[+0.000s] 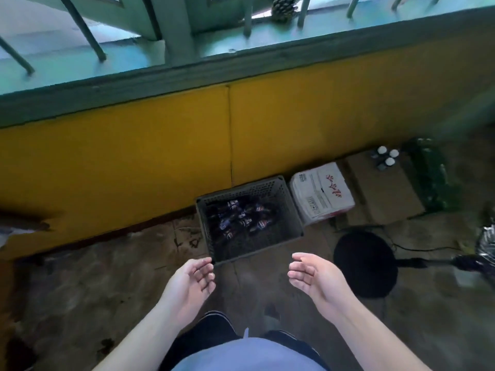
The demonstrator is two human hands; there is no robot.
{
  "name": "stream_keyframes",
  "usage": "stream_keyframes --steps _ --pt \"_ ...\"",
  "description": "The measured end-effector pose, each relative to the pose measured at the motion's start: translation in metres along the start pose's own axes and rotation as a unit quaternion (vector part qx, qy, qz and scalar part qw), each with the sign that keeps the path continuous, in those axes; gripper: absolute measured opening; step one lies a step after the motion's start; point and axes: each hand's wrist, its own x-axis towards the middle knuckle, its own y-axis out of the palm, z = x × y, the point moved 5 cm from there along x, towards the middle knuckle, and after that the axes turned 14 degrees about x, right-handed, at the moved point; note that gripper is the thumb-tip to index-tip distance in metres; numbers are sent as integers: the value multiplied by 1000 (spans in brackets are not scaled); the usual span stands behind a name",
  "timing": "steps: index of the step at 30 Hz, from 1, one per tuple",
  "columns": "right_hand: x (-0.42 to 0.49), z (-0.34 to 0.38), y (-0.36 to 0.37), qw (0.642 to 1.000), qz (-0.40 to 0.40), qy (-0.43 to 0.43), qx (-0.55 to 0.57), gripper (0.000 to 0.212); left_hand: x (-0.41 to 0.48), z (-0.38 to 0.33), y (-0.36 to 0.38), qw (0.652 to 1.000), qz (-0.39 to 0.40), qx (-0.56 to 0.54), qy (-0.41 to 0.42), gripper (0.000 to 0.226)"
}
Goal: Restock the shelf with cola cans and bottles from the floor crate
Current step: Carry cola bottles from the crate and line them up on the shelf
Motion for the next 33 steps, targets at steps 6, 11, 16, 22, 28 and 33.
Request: stream_keyframes --steps 6,11,16,22,28,33 --pt "25 0 56 999 -29 1 -12 23 79 -76 14 971 67 230 7 20" --pt "95 -17 83 999 -30 17 18 28 169 -128 35 958 47 277 50 19" --pt "205 -54 90 995 -38 87 -24 27 255 -109 20 950 -54 307 20 21" --pt "346 -80 77 977 1 105 -186 18 317 -53 25 905 -56 421 29 17" --pt "468 -103 57 947 86 118 -285 17 411 -25 36 864 -66 490 99 19" --pt "551 -157 47 969 8 143 -203 14 516 3 45 765 -43 631 127 16"
